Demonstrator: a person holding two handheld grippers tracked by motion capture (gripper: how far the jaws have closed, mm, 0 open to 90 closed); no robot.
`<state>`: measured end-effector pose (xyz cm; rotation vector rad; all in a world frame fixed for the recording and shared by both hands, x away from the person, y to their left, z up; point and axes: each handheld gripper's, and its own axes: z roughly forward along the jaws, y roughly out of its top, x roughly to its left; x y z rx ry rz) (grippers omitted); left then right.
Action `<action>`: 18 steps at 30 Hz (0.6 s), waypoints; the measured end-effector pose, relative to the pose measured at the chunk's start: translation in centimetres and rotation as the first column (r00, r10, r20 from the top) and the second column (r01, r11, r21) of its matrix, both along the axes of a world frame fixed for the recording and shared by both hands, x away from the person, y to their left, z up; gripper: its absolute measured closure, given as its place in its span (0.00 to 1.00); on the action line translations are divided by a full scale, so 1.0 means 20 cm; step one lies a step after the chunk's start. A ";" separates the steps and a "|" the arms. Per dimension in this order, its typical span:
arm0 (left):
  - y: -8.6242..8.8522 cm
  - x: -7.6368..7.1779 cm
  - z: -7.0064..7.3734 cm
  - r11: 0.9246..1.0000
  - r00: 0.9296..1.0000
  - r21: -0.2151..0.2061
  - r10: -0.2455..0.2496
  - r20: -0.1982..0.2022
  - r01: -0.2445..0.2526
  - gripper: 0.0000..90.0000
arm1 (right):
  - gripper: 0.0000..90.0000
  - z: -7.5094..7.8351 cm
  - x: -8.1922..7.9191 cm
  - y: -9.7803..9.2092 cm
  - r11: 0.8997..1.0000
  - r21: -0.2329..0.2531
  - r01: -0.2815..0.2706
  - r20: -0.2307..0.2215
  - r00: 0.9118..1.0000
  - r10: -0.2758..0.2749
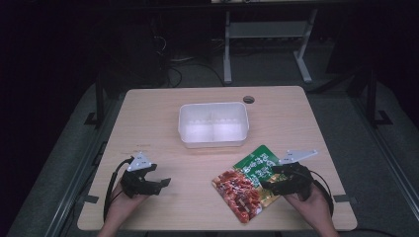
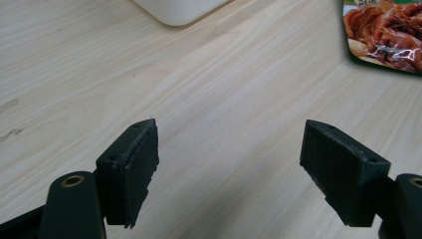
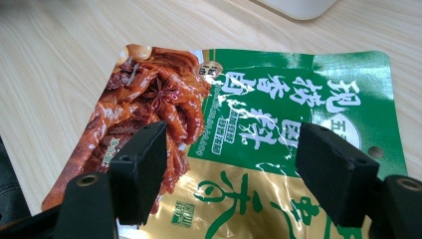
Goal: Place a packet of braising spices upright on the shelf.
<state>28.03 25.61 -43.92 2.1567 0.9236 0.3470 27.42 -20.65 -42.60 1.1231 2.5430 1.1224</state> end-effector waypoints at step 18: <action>-0.24 -0.03 0.05 0.990 0.990 -0.003 -0.144 -0.005 0.144 0.27 | 0.31 0.04 0.05 -0.13 0.997 0.012 0.072 -0.020 0.997 -0.071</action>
